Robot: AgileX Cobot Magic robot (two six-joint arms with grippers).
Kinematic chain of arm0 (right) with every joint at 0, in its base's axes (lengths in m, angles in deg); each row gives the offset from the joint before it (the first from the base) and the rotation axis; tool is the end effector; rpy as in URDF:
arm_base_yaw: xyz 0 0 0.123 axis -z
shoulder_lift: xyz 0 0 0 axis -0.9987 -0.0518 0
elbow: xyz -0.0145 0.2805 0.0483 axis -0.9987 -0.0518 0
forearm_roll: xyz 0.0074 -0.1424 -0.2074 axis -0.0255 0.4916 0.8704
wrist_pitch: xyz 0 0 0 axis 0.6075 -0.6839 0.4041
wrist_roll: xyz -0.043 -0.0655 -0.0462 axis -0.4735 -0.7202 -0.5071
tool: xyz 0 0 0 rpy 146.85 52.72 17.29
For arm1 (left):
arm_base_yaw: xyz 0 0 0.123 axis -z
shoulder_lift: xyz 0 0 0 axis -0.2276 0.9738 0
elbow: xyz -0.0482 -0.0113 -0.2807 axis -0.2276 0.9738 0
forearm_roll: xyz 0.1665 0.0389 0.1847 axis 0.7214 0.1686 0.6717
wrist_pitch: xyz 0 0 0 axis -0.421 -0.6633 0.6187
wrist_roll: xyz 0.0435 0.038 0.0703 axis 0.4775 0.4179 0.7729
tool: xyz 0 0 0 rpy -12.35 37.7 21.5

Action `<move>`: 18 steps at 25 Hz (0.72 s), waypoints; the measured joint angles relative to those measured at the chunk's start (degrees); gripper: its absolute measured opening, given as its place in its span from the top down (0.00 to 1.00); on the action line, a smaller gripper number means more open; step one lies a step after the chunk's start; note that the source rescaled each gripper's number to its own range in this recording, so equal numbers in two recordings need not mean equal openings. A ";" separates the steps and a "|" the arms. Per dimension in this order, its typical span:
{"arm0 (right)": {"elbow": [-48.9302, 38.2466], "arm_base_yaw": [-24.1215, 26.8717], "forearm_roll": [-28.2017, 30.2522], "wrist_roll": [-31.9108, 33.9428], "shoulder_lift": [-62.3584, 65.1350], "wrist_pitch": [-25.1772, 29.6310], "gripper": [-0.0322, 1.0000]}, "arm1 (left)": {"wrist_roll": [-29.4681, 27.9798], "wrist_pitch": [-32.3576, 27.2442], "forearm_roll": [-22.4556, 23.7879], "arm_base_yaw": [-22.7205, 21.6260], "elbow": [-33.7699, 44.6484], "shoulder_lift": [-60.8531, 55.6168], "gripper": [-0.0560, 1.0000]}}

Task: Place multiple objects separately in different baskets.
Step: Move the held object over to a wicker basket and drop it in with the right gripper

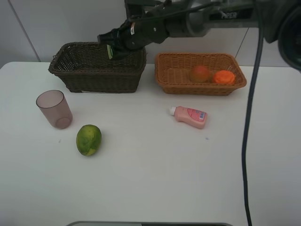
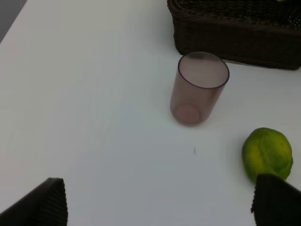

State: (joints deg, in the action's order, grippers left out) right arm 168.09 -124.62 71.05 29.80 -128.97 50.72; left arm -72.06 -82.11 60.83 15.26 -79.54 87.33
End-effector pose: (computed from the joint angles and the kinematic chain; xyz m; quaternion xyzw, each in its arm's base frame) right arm 0.4244 0.3201 0.1902 -0.2044 0.8554 0.1640 0.4468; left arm -0.0070 0.0061 0.2783 -0.0630 0.8487 -0.0203 0.5247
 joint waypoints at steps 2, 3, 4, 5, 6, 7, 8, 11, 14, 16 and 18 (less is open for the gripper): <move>0.00 0.00 0.00 0.00 -0.71 -0.06 0.97 | 0.00 0.00 0.00 0.00 0.00 0.00 0.00; 0.00 0.00 0.00 0.00 -0.94 -0.06 0.97 | 0.00 0.00 0.00 0.00 0.00 0.00 0.00; 0.00 0.00 0.00 0.00 -1.18 -0.06 0.97 | 0.00 0.00 0.00 0.00 0.00 0.00 0.00; 0.00 0.00 0.00 0.00 -1.47 -0.10 0.97 | 0.00 0.00 0.00 0.00 0.00 0.00 0.00; 0.00 0.00 0.04 0.00 -1.59 -0.34 0.97 | 0.00 0.00 0.00 0.00 0.00 0.00 0.00; 0.00 0.00 0.04 0.00 -1.85 -0.38 0.97 | 0.00 0.00 0.00 0.00 0.00 0.00 0.00; 0.00 0.00 0.04 0.00 -2.06 -0.38 0.97 | 0.00 0.00 0.00 0.00 0.00 0.00 0.00; 0.00 0.00 0.04 0.00 -2.79 -0.38 0.97 | 0.00 0.00 0.00 0.00 0.00 0.00 0.00; 0.00 0.00 0.04 0.00 -3.21 -0.38 0.97 | 0.00 0.00 0.00 0.00 0.00 0.00 0.00; 0.00 0.00 0.06 0.00 -3.28 -0.42 0.97 | 0.00 0.00 0.00 0.00 0.00 0.00 0.00; 0.00 0.00 0.06 0.00 -3.45 -0.42 0.97 | 0.00 0.00 0.00 0.00 0.00 0.00 0.00</move>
State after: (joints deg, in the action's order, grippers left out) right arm 168.09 -124.62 71.11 29.80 -132.43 50.30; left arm -72.06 -82.11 60.83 15.26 -79.54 87.33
